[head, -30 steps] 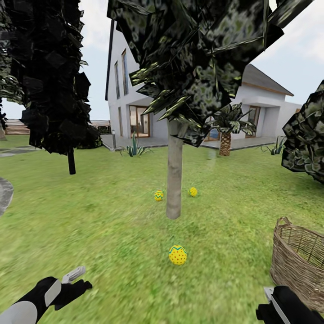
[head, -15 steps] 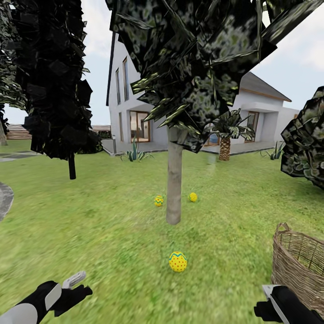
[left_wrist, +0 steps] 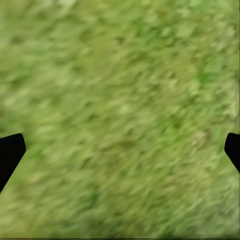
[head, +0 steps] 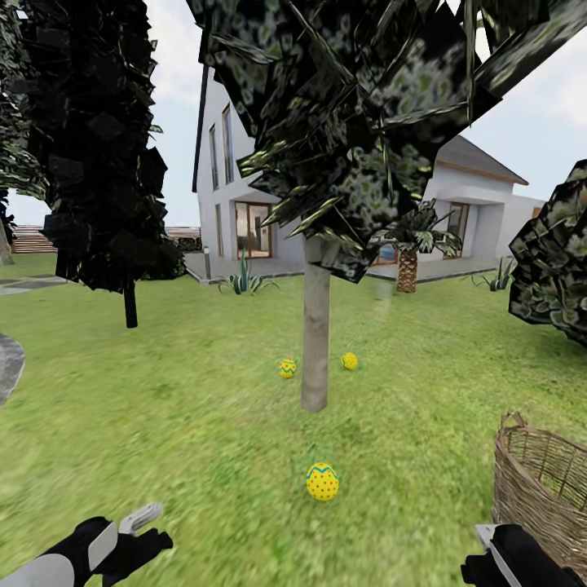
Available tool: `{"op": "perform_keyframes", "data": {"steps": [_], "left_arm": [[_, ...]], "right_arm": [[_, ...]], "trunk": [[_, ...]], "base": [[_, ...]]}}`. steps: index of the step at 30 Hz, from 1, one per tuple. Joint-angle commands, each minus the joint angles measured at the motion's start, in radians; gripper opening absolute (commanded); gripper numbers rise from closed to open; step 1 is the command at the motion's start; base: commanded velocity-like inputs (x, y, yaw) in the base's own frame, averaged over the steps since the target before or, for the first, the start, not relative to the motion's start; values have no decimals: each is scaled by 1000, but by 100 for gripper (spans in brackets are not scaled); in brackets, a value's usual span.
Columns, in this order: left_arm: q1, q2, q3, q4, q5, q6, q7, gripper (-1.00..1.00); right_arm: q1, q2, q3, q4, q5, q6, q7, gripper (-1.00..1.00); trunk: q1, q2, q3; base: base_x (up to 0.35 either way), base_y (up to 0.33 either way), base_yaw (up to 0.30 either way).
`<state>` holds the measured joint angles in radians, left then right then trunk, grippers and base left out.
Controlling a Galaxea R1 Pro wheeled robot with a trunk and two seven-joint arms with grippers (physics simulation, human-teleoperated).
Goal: Take the three Easter eggs out of the wicker basket on the lawn in the garden, then place them on the lawn next to a single tree (choose any tree) so that all three eggs are next to the same tree and none are left in the basket.
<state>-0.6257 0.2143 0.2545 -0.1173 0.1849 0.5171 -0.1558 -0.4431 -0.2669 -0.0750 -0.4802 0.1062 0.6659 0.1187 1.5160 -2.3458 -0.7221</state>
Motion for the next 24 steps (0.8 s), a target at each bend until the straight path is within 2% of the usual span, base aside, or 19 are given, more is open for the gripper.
{"op": "perform_keyframes", "data": {"steps": [1,5,15,20,24], "left_arm": [[0,0,-1,3,0,6,1,100],[0,-4,-1,11,-24,6,1,100],[0,-15,-1,22,-29,6,1,100],[0,-15,-1,35,-29,-51,2,100],[0,-17,-1,46,-30,-64,1,100]], "right_arm": [[0,1,-7,-1,10,5,9,100],[0,1,-9,0,7,4,9,100],[0,12,-10,-1,7,4,9,100],[0,15,-14,-1,7,4,9,100],[0,15,-12,-2,9,4,8,100]], "trunk": [[-4,7,2],[-19,35,15],[-58,105,46],[-77,140,62],[-92,168,74]], "base": [[0,0,0],[0,0,0],[0,0,0],[0,0,0],[0,0,0]]}}
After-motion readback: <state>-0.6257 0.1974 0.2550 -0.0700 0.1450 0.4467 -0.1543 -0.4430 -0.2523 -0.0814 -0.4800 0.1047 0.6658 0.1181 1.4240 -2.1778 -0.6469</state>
